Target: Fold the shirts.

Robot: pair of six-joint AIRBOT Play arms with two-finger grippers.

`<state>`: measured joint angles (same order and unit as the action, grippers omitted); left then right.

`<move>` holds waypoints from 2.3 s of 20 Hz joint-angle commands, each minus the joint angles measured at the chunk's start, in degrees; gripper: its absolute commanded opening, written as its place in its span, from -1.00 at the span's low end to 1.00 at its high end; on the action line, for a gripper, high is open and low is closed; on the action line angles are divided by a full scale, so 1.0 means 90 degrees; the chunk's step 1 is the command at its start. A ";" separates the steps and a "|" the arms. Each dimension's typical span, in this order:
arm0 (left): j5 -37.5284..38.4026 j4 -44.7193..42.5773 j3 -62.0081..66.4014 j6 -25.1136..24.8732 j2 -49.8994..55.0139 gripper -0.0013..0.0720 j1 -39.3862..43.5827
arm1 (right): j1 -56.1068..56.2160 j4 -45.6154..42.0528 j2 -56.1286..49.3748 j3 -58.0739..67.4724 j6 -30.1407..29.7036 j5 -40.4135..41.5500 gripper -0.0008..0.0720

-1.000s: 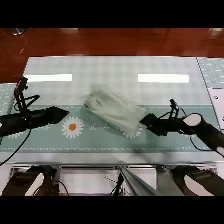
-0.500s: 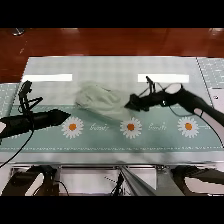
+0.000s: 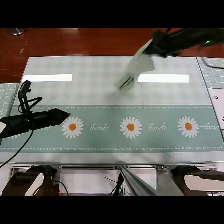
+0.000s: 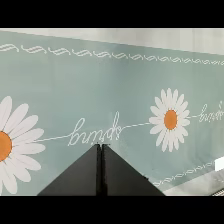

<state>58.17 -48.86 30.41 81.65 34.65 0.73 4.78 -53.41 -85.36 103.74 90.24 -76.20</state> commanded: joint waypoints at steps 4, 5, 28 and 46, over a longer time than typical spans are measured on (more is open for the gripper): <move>0.0102 -0.0002 -0.0005 0.0002 0.0005 -0.89 0.0000 | -0.1868 -0.0294 0.0146 0.0891 0.0758 -0.2025 -0.92; 0.0112 -0.0002 -0.0005 0.0002 0.0005 -0.89 0.0000 | -0.2147 -0.0425 0.0231 0.0891 0.0784 -0.2239 -0.92; 0.0068 0.0284 -0.0005 -0.0024 0.0005 -0.89 0.0000 | -0.7249 -0.5406 0.4726 -0.4252 0.1086 -0.3317 0.73; 0.0138 -0.3283 0.3451 0.1139 0.3458 -0.90 0.2312 | 0.1338 -0.5030 0.1948 -0.4503 0.2076 0.0845 -0.92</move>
<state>57.17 -60.95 64.58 81.87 61.93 16.53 3.29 -76.27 -60.66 64.42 96.99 -66.30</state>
